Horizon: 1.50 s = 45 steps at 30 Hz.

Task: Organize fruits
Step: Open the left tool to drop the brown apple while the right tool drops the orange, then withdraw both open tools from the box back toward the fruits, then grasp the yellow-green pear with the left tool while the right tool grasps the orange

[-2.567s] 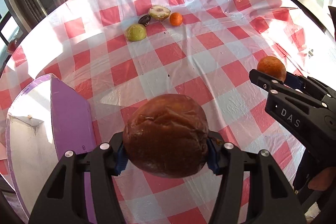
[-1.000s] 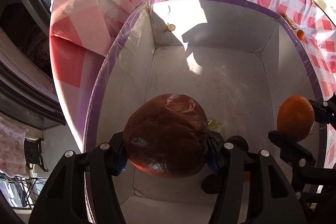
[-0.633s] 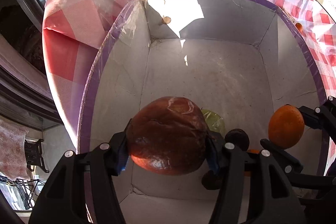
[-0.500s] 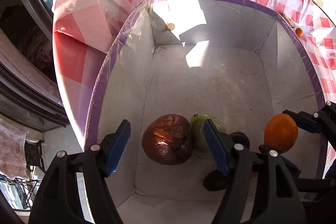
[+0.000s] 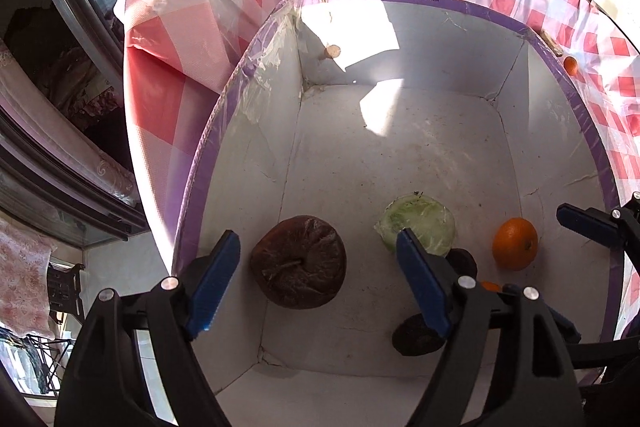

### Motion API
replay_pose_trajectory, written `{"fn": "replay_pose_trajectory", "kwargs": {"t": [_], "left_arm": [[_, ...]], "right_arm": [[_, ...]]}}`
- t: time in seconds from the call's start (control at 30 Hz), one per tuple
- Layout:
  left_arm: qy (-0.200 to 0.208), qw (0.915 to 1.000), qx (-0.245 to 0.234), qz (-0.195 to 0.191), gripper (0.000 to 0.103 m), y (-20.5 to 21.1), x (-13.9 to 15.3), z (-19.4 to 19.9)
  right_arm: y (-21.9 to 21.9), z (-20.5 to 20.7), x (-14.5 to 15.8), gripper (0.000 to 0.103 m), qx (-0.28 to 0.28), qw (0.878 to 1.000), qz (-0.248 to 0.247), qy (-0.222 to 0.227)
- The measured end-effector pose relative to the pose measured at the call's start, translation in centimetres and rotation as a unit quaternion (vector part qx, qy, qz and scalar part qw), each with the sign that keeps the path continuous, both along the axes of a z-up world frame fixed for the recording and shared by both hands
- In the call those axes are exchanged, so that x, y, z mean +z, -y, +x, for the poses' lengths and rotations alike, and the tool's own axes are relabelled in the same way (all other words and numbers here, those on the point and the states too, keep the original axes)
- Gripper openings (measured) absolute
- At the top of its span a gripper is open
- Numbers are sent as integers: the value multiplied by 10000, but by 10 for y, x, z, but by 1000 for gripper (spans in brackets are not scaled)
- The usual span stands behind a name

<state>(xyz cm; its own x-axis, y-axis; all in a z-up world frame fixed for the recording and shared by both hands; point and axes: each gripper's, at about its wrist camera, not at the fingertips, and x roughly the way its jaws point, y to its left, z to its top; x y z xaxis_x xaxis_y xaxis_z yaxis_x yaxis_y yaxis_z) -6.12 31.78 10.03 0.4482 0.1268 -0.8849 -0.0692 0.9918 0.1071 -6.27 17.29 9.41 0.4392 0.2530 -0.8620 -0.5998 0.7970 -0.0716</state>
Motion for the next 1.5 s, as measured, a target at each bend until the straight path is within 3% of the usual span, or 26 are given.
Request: {"fn": "replay_pose_trajectory", "kwargs": {"t": [0.23,0.4,0.6,0.7,0.83,1.0,1.13,1.27,1.5], "left_arm": [[233,9997,104,-29,91,11,14,-3],[829,9962,254,-43,93,32,33,-10],[1395,9901,44,128,100,77,54,-11],[1559,9870,-331,230,100,111,60,-5],[1828,9786,-921,200,100,169,71,2],[1620,9719,-1710,10,100,247,64,22],[1235,9746,-1846,-286,100,292,50,48],[906,9853,-1340,-547,100,312,29,97],[318,9980,-309,-448,100,307,-18,177]], "right_arm": [[32,-13,29,62,-408,9970,581,313],[93,-9,47,63,-1404,9842,1016,368],[186,16,12,65,-2956,9504,956,-158],[218,23,-5,65,-3243,9420,812,-307],[250,31,-20,65,-3308,9409,610,-384],[291,49,-40,65,-3423,9367,505,-537],[319,81,-53,65,-3420,9367,517,-542],[338,130,-60,65,-3322,9404,601,-406],[348,228,-74,65,-2989,9516,704,-132]]}}
